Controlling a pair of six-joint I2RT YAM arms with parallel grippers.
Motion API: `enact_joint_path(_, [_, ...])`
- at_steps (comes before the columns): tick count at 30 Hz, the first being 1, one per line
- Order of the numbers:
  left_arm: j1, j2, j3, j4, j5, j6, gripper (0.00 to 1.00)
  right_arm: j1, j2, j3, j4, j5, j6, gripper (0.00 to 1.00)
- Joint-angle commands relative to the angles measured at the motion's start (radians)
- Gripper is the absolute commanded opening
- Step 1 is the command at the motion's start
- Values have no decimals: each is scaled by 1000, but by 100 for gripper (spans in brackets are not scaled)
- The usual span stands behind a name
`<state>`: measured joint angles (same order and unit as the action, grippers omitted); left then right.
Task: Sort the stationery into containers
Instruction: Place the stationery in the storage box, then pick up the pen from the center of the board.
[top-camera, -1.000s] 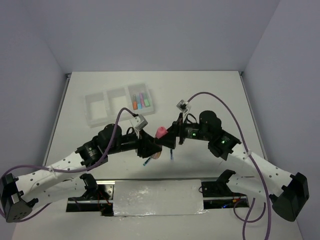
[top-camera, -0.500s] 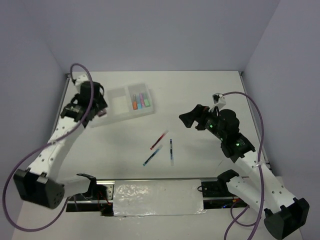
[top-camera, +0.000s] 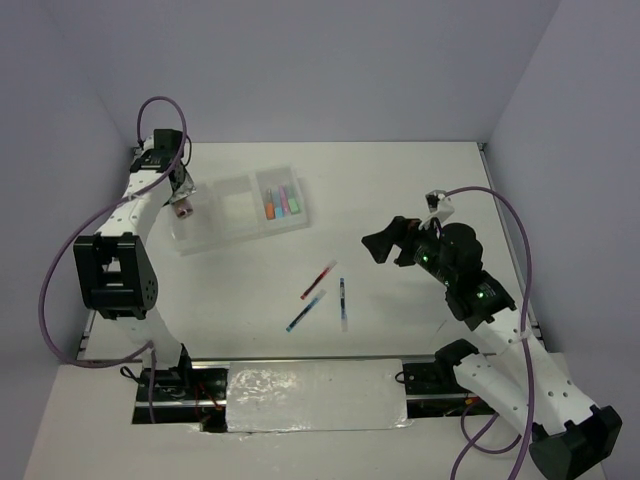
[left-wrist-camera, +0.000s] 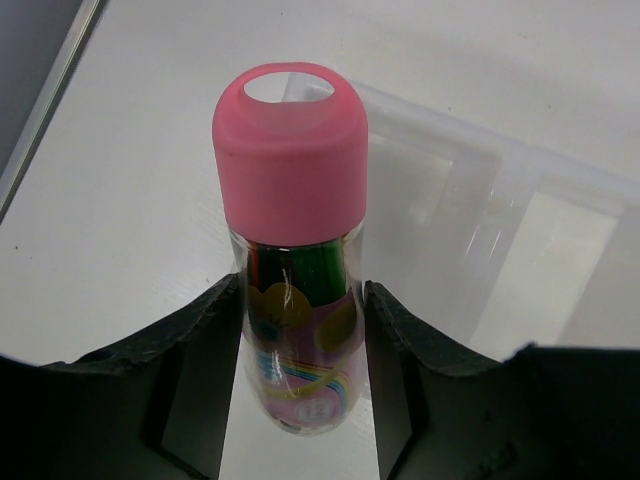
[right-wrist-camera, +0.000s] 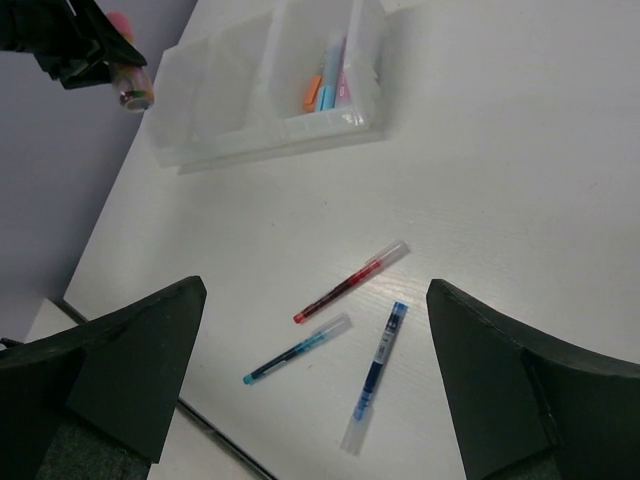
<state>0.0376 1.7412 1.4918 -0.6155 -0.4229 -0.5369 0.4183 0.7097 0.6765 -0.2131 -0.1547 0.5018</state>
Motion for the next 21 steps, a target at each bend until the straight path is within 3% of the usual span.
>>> enact_joint_path(1, [13,39,82,37,36,43,7,-4,-4,-12,-6,-11,-48,100])
enact_joint_path(3, [12,47,79,42,47,40,12,-3,10,-15,0,-14,-46,100])
enact_joint_path(9, [12,18,24,73,102,28,56,-3,85,-22,38,-46,-29,100])
enact_joint_path(11, [10,4,24,69,113,29,60,-1,121,-18,34,-31,-20,100])
enact_joint_path(15, [2,-9,47,25,96,34,81,43,214,18,-40,67,-11,100])
enact_joint_path(18, [-2,6,70,-23,66,31,89,86,273,41,-65,144,-2,100])
enact_joint_path(19, [-2,11,77,-45,59,26,97,123,286,52,-68,153,1,100])
enact_joint_path(21, [-5,12,111,-81,58,20,99,170,326,67,-97,248,18,99])
